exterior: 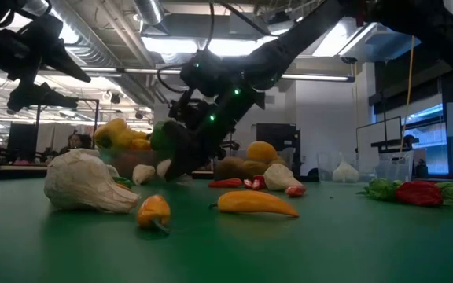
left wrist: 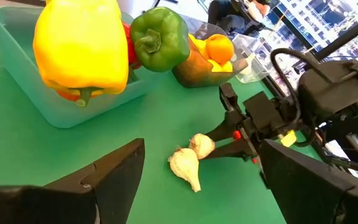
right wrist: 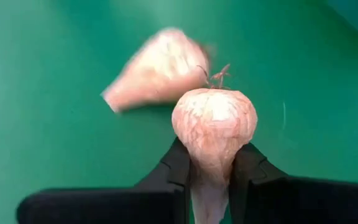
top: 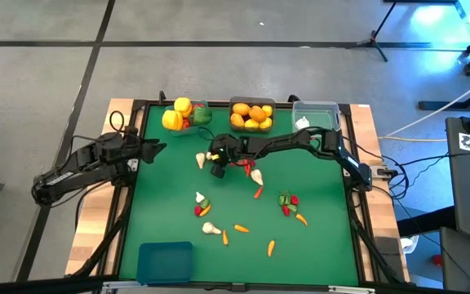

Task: Sort produce into baskets
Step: Put the white garlic into the transparent bin

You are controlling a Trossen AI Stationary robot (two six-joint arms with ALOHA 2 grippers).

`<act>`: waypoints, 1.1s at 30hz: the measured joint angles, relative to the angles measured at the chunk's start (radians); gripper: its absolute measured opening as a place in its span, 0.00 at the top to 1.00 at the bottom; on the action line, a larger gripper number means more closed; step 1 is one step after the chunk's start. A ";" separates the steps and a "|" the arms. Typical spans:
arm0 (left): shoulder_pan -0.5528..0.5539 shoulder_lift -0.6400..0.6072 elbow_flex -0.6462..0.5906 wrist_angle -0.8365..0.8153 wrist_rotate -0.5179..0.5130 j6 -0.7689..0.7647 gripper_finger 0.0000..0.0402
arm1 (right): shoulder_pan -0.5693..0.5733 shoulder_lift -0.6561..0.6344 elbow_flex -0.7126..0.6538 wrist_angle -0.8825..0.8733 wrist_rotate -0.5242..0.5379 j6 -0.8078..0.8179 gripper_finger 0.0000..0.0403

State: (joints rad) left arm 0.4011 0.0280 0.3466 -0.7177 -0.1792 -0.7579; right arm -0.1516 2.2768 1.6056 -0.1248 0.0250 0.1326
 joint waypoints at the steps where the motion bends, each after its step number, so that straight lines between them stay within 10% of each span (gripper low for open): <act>1: 0.000 0.000 0.000 0.000 -0.006 0.000 0.22 | 0.000 0.000 0.019 -0.010 -0.012 0.000 0.90; 18: 0.000 0.000 0.000 -0.005 -0.019 0.000 0.22 | -0.156 -0.235 0.308 -0.593 -0.116 -0.256 0.80; 24: 0.000 0.000 0.000 -0.005 -0.020 -0.001 0.22 | -0.295 -0.387 0.146 -0.715 -0.189 -0.268 0.80; 33: 0.000 0.000 0.000 -0.004 -0.019 -0.002 0.22 | -0.494 -0.733 -0.336 -0.674 0.035 -0.129 0.78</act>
State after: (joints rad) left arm 0.4011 0.0280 0.3466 -0.7219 -0.1986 -0.7597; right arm -0.6460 1.5443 1.2700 -0.7990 0.0602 0.0033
